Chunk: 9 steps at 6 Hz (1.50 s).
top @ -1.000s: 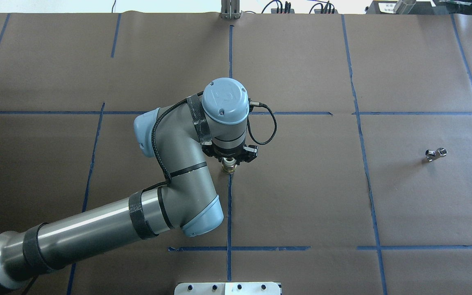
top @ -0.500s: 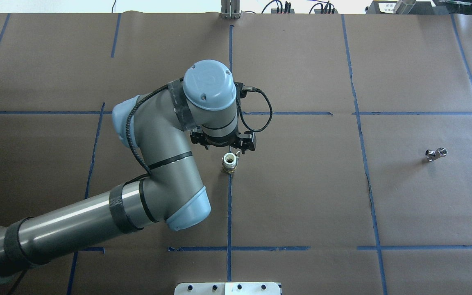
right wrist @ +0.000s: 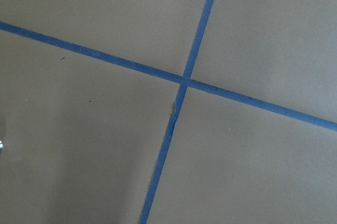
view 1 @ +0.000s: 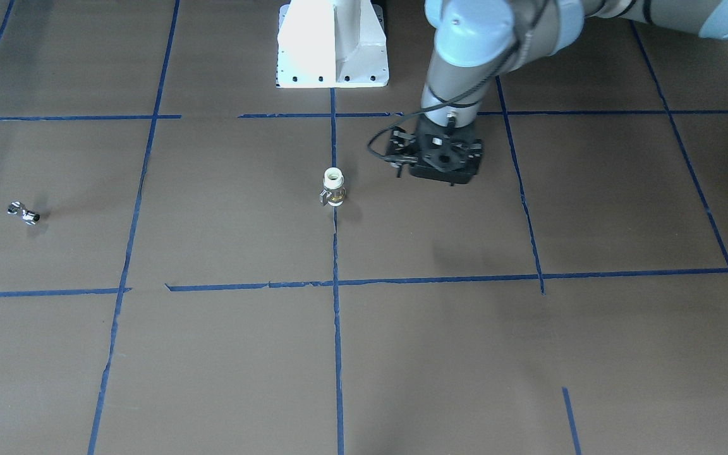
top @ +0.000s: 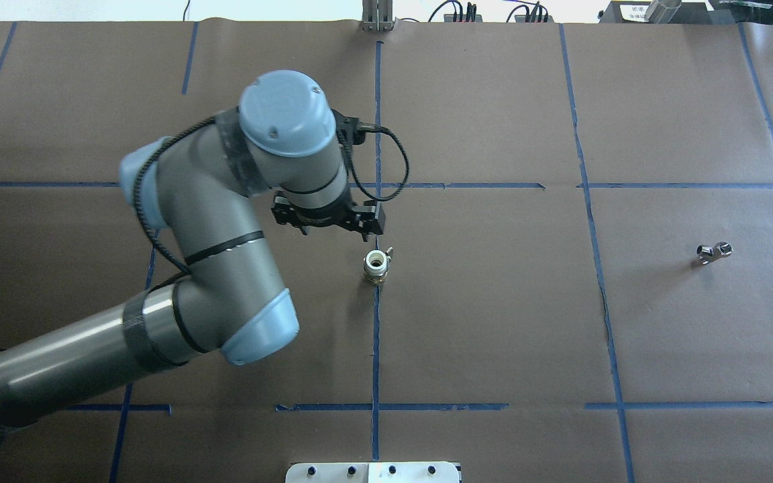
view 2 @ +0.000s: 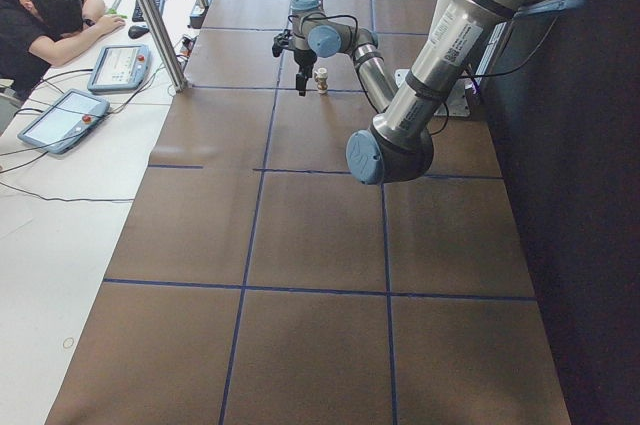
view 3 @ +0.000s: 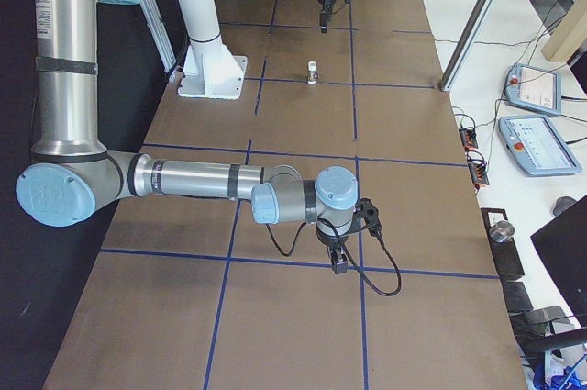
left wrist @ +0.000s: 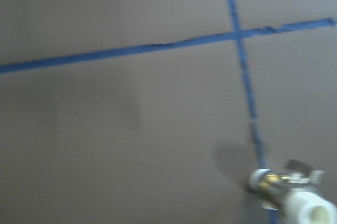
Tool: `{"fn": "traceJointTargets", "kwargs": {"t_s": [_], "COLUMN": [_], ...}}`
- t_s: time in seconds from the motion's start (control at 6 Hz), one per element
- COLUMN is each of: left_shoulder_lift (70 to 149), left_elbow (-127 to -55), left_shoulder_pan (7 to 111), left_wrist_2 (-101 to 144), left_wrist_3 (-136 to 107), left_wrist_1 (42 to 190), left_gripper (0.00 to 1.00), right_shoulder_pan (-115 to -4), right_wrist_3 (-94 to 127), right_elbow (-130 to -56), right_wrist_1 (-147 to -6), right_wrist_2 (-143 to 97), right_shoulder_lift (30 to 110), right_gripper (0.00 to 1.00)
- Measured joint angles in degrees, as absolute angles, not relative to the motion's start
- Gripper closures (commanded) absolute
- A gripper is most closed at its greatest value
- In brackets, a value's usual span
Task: Assemble PPR valve and pipe with both arms
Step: 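Raise the left gripper and withdraw the left arm from the table, then reach the right gripper down and grasp the small chrome valve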
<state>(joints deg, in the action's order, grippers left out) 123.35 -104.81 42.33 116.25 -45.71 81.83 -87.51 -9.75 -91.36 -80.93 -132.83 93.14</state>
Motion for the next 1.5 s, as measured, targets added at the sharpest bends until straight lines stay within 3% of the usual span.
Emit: {"fn": "traceJointTargets", "kwargs": {"t_s": [1.0, 1.5], "left_shoulder_lift": [85.94, 79.54], "left_elbow": [-104.26, -104.84], "left_shoulder_pan": [84.06, 88.37], "left_wrist_2": [136.35, 139.12], "left_wrist_3": [3.86, 5.72], "left_wrist_1": [83.69, 85.44], "left_gripper": [0.00, 0.00], "right_shoulder_pan": [-83.20, -72.42], "right_wrist_3": [-5.96, 8.21], "right_elbow": [-92.53, -96.30], "right_wrist_1": [-80.51, -71.04], "right_wrist_2": [-135.22, -130.53], "right_shoulder_lift": [89.75, 91.24], "right_gripper": [0.00, 0.00]}}
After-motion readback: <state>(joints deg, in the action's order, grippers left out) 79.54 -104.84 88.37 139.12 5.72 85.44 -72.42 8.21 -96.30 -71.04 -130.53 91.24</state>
